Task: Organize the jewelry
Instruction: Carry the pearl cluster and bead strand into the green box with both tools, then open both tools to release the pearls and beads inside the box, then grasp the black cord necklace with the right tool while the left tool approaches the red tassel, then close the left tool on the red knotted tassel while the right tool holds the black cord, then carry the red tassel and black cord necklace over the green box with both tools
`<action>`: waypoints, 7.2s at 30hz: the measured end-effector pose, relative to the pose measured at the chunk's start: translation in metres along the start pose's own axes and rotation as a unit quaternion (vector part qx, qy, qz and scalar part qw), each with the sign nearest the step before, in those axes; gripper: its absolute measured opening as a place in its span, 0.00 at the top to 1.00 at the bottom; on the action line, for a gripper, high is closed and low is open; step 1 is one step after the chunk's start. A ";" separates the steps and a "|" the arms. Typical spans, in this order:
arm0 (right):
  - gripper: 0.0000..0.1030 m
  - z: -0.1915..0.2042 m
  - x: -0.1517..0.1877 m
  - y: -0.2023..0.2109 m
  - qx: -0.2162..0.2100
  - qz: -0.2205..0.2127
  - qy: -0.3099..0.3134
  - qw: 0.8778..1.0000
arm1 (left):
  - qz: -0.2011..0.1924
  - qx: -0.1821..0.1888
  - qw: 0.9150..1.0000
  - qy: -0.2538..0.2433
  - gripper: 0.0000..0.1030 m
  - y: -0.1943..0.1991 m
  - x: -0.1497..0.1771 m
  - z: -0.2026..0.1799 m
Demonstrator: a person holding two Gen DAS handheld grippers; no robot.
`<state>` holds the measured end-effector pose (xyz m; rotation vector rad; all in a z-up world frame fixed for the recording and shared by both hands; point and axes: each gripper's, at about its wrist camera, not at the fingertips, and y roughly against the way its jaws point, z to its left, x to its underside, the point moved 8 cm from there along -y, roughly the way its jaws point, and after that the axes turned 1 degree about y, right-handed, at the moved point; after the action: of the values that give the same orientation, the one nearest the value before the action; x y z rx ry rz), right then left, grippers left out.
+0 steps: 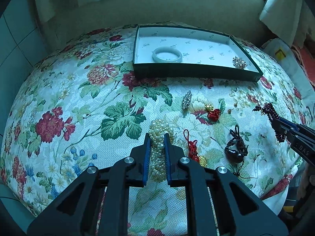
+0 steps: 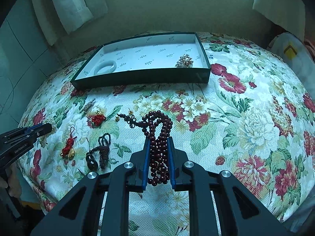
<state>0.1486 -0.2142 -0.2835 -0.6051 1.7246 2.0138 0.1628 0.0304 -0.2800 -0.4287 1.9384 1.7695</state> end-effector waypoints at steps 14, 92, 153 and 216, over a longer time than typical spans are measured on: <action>0.84 0.006 -0.071 0.005 -0.003 -0.052 0.016 0.999 | -0.060 0.031 0.997 -0.033 0.88 0.006 -0.077 -0.035; 0.70 0.092 0.028 -0.008 -0.067 0.045 0.099 0.992 | 0.021 0.006 1.000 -0.019 0.43 -0.005 0.020 -0.019; 0.81 0.070 0.023 -0.028 -0.040 0.053 0.104 0.992 | 0.053 0.049 0.997 -0.014 0.58 -0.024 0.028 -0.038; 0.81 0.057 -0.023 0.007 -0.053 -0.012 0.063 0.996 | -0.024 0.084 0.995 -0.048 0.90 0.013 -0.038 -0.048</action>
<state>0.1602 -0.1592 -0.2567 -0.8012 1.6792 2.1009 0.1816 -0.0186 -0.2463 -0.3216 1.9730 1.5534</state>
